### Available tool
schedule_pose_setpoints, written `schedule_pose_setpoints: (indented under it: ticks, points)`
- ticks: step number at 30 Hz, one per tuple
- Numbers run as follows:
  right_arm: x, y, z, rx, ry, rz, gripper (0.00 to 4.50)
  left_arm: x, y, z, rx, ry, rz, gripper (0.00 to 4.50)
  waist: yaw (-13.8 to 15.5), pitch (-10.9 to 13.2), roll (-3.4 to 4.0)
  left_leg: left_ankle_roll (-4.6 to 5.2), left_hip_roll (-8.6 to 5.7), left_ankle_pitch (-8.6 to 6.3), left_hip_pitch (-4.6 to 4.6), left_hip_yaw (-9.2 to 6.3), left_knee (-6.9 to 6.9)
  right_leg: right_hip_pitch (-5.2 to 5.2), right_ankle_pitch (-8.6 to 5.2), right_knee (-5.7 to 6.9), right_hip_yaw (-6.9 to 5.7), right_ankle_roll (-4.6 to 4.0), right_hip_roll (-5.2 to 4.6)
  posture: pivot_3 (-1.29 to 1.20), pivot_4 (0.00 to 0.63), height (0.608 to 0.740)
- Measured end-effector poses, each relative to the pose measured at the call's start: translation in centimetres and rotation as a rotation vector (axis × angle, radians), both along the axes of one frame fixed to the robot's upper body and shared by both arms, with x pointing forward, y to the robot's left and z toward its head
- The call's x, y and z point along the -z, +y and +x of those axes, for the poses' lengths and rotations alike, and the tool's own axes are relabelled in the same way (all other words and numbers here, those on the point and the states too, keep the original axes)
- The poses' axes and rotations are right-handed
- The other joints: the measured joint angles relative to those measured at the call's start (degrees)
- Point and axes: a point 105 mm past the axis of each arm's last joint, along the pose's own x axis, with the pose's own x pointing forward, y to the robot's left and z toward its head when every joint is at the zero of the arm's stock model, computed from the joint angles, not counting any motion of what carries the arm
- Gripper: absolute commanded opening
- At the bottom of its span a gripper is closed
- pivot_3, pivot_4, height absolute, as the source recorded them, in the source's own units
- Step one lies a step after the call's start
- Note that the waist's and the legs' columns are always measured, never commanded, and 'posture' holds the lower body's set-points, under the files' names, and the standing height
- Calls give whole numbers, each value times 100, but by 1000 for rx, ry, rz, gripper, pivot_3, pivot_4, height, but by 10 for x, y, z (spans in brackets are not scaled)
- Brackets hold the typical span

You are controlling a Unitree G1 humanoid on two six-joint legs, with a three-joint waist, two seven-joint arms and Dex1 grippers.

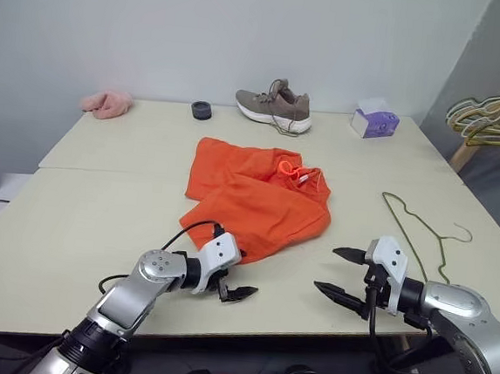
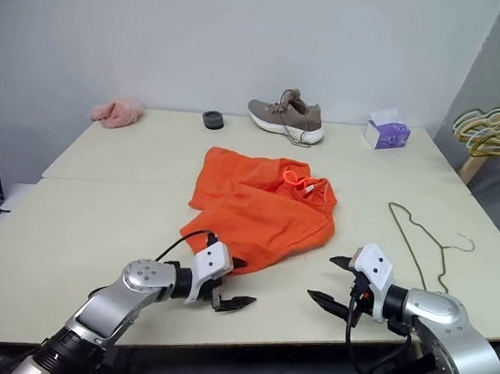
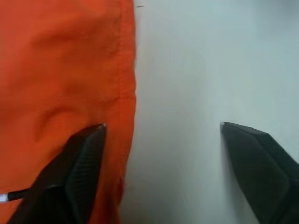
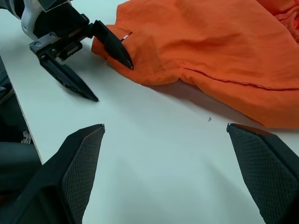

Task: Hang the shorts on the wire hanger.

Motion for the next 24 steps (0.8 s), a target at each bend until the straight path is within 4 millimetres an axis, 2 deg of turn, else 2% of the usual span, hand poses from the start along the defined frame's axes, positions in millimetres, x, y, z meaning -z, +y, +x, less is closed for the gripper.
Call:
schedule_pose_setpoints:
  ticks: [6, 10, 11, 17, 24]
  points:
    - [-6, 3, 1, -40, -27, -13, 4500, 0, 8, 4, -53, -15, 12, 1436, -34, 1, -2, -1, 1, 0, 29, 0, -3, 2, -10, 0, 4, -17, -3, -173, 32, 740]
    - [-7, 4, 1, -57, -35, -18, 4500, -1, 20, 13, -124, -55, 31, 182, -37, 2, -2, -1, 1, 0, 29, 0, -5, 1, -5, 0, 3, -7, -3, -173, 32, 740]
    - [-8, 4, 1, -60, -40, -19, 4500, -2, 25, 16, -148, -66, 37, 10, -37, 3, -3, -1, 1, -1, 28, 0, -6, 0, -5, -1, 2, -6, -3, -173, 32, 740]
    - [-10, 5, 3, -79, -51, -28, 4500, -17, 58, 32, -291, -129, 54, 10, -5, 17, -7, -1, -1, -1, -14, -6, -9, -6, -5, -1, -7, -6, -5, -147, 31, 740]
    - [-8, 6, 7, -90, -59, -42, 4500, -32, 81, 42, -395, -195, 50, 10, 27, 18, -7, -4, -12, -3, -57, -13, -8, -35, -4, -2, -19, 1, -22, -138, 30, 740]
